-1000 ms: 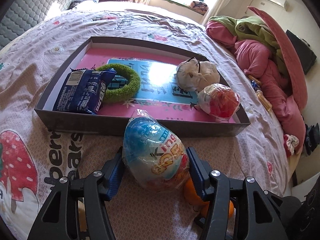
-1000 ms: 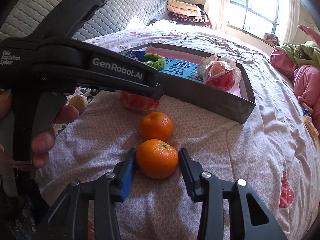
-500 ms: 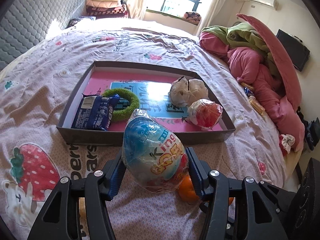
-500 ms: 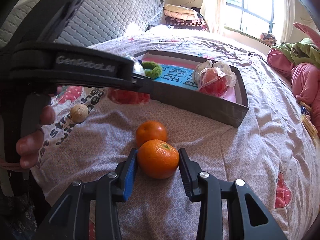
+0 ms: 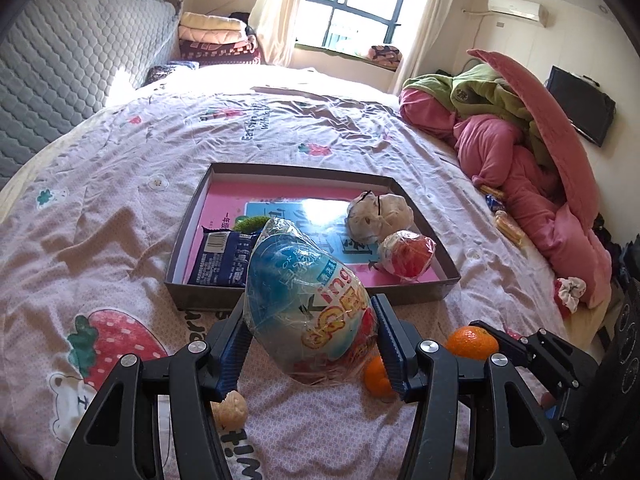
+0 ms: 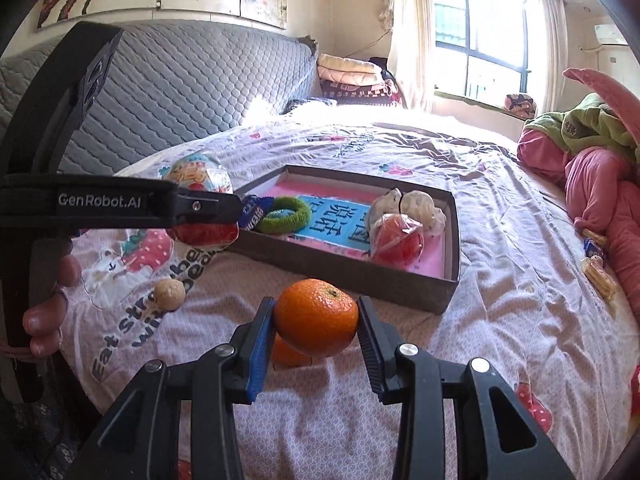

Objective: Organize objects
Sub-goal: 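Lift Kinder egg bag with left tool while right tool lifts orange toward tray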

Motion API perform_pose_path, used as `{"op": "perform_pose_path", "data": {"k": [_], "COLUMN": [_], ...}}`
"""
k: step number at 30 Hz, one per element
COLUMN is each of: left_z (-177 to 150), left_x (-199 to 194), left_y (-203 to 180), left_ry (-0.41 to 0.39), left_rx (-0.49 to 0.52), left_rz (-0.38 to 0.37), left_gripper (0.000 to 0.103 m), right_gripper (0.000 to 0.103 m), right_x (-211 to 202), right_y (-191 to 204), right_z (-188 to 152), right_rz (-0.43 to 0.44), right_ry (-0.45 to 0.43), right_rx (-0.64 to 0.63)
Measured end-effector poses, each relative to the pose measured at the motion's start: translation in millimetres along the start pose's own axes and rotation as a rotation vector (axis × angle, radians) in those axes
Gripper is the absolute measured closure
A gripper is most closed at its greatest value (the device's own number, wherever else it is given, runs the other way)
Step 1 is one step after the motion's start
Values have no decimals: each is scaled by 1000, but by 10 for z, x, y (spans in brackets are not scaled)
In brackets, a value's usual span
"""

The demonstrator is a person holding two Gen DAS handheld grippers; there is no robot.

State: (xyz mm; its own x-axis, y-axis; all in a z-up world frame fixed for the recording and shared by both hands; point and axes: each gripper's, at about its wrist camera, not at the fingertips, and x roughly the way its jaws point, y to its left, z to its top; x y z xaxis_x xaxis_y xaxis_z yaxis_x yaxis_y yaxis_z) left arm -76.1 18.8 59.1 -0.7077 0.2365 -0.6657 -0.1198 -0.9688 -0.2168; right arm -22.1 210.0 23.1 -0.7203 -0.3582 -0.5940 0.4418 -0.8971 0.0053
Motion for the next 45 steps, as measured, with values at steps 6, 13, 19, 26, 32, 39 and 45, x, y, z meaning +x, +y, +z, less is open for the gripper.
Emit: {"op": "perform_pose_path", "data": {"k": [6, 13, 19, 26, 32, 39, 45], "left_z": [132, 331, 491, 703, 802, 783, 690], "left_x": [-69, -129, -137, -158, -110, 112, 386], "left_y": [35, 66, 65, 112, 111, 70, 111], "left_ry": [-33, -67, -91, -121, -133, -108, -56], "left_rx": [-4, -9, 4, 17, 22, 47, 39], "left_rz": [15, 25, 35, 52, 51, 65, 63], "left_gripper": [44, 44, 44, 44, 44, 44, 44], "right_gripper": [63, 63, 63, 63, 63, 63, 63], "right_x": [-57, -88, -54, -28, 34, 154, 339], "right_y": [-27, -78, -145, -178, -171, -109, -123], "right_z": [200, 449, 622, 778, 871, 899, 808], "right_rz": [2, -5, -16, -24, -18, -9, -12], "right_ry": [-43, -98, -127, -154, -161, -152, -104], "right_rx": [-3, -12, -3, -6, -14, -37, -43]}}
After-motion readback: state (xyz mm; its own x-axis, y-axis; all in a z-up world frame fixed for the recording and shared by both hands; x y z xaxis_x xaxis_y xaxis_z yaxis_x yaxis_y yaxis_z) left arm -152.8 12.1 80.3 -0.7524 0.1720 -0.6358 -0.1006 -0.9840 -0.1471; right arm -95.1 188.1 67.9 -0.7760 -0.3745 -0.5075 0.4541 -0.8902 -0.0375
